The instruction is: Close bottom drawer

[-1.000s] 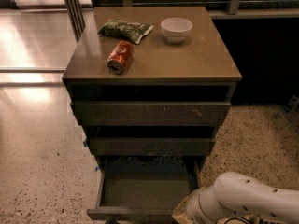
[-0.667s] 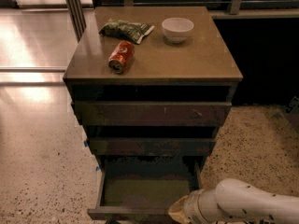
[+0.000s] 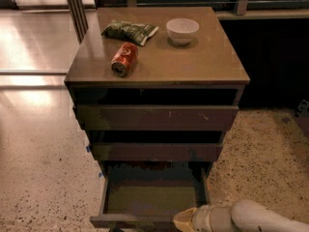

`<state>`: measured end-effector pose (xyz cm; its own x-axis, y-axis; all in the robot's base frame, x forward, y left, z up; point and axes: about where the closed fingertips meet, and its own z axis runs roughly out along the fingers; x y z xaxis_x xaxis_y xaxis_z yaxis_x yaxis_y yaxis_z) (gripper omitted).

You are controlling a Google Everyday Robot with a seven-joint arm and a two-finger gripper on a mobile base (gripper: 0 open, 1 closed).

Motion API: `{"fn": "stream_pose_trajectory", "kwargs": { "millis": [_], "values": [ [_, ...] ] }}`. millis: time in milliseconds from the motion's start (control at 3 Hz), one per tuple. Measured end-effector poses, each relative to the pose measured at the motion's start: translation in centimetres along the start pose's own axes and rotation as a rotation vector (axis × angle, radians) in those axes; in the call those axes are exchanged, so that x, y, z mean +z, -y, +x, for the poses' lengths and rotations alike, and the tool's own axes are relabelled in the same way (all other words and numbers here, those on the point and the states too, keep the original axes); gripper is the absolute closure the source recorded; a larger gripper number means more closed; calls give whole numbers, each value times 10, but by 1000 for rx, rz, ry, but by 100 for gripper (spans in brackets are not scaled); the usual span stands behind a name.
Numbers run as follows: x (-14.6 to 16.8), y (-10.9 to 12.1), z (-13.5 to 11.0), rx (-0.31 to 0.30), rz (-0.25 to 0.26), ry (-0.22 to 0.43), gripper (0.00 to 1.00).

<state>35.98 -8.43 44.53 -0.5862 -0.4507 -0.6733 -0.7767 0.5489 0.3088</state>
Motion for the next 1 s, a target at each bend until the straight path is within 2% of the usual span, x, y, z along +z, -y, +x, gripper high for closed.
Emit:
{"fn": "stream_pose_trajectory", "kwargs": {
  "millis": [333,667,1000],
  "values": [
    [1,0,0,0,-1,-1,100],
    [20,-9,11,-5,-12,-5,100],
    [67,-22,50,18,-43,-26,100]
  ]
}}
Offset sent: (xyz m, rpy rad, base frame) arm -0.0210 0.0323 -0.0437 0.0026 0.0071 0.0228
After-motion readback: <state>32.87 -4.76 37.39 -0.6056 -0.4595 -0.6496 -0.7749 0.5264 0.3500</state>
